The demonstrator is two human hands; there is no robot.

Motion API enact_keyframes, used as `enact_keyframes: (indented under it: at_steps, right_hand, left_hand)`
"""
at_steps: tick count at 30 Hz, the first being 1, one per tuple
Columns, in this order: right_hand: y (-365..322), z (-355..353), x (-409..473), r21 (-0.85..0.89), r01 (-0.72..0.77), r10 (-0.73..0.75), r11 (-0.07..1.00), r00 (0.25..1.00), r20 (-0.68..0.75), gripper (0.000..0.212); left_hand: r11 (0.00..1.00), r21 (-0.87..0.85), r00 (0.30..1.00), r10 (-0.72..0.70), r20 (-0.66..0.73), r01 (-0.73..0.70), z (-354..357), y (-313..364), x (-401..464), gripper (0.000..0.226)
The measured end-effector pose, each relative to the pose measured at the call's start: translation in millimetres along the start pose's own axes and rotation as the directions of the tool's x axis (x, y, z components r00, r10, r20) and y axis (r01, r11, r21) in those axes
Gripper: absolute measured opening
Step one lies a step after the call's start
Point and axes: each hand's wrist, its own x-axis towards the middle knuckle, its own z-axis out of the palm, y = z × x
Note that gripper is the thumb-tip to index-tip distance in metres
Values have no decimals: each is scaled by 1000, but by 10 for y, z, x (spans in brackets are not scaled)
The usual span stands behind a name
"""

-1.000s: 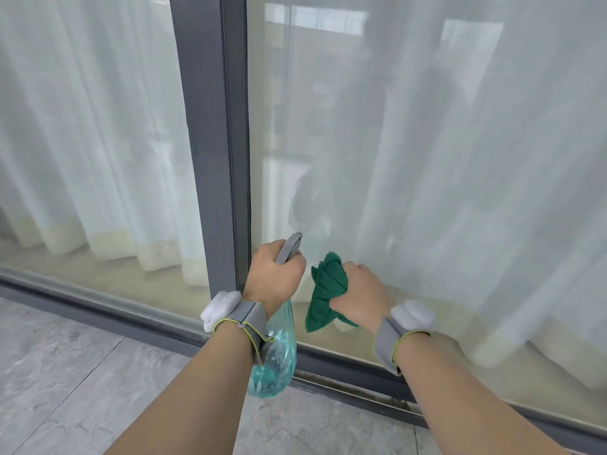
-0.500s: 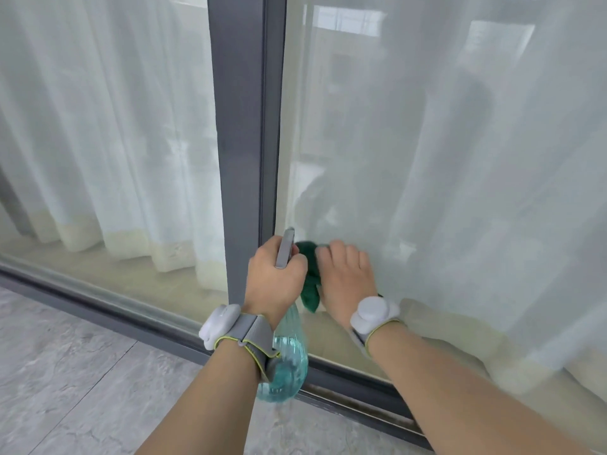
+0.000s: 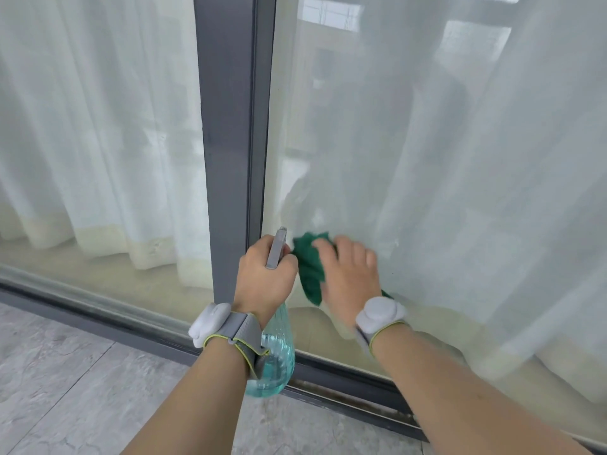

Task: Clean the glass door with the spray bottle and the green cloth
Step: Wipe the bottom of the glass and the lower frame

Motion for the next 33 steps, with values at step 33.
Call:
enact_keyframes:
  at_steps: [33]
  right_hand:
    - [1069,-182,-1145,86,-180,175,980,982,67,66]
  left_hand:
    - [984,133,953,72,293,-115,1366,469,-552,22]
